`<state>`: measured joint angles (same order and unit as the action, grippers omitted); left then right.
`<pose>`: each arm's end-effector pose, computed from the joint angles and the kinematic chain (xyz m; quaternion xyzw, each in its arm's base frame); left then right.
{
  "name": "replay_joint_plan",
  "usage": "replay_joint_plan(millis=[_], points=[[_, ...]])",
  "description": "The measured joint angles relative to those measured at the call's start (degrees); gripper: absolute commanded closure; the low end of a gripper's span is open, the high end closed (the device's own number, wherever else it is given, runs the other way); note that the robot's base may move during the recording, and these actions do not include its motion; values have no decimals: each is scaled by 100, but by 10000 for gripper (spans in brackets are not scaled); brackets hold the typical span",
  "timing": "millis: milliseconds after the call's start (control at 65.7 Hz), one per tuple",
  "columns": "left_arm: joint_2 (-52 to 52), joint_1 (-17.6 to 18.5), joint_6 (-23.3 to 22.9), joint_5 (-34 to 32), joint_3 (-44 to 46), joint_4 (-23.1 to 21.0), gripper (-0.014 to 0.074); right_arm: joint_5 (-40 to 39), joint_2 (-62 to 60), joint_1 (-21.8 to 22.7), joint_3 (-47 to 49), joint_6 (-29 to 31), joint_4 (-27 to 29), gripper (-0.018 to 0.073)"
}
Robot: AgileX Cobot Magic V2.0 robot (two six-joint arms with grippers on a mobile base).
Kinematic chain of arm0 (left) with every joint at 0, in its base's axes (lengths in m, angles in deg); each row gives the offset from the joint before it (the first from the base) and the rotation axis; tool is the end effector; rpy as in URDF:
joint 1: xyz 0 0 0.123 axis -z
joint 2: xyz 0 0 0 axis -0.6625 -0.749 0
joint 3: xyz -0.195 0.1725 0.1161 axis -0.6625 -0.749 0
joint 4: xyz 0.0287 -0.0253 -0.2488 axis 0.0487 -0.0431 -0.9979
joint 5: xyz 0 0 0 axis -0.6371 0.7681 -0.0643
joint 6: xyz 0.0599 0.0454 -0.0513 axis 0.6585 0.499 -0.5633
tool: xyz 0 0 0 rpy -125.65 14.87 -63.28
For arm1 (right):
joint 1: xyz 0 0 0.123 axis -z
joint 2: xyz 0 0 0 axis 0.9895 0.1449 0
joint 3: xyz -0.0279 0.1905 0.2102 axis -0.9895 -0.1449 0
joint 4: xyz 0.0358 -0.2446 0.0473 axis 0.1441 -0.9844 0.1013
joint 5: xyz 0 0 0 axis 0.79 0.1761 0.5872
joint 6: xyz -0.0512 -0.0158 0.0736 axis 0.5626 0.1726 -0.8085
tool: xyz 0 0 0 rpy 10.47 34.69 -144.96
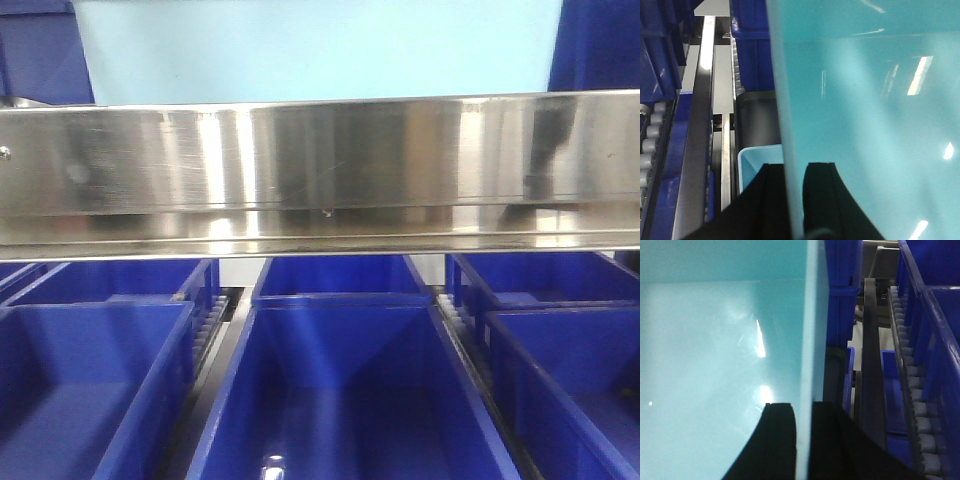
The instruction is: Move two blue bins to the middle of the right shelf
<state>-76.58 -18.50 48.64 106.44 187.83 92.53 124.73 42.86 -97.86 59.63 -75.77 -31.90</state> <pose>0.3290 -0.1243 0.4898 0.0427 0.8447 -0.0954 0.5249 0.2956 0.0908 0.4907 -0.0798 0.8245 0.1345 0.5438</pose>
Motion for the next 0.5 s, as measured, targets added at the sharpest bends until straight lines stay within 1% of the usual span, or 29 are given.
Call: replay_joint_plan(millis=[503], points=[[0,0,0,0,0,0,707,0,0,0,0,0,0,711]])
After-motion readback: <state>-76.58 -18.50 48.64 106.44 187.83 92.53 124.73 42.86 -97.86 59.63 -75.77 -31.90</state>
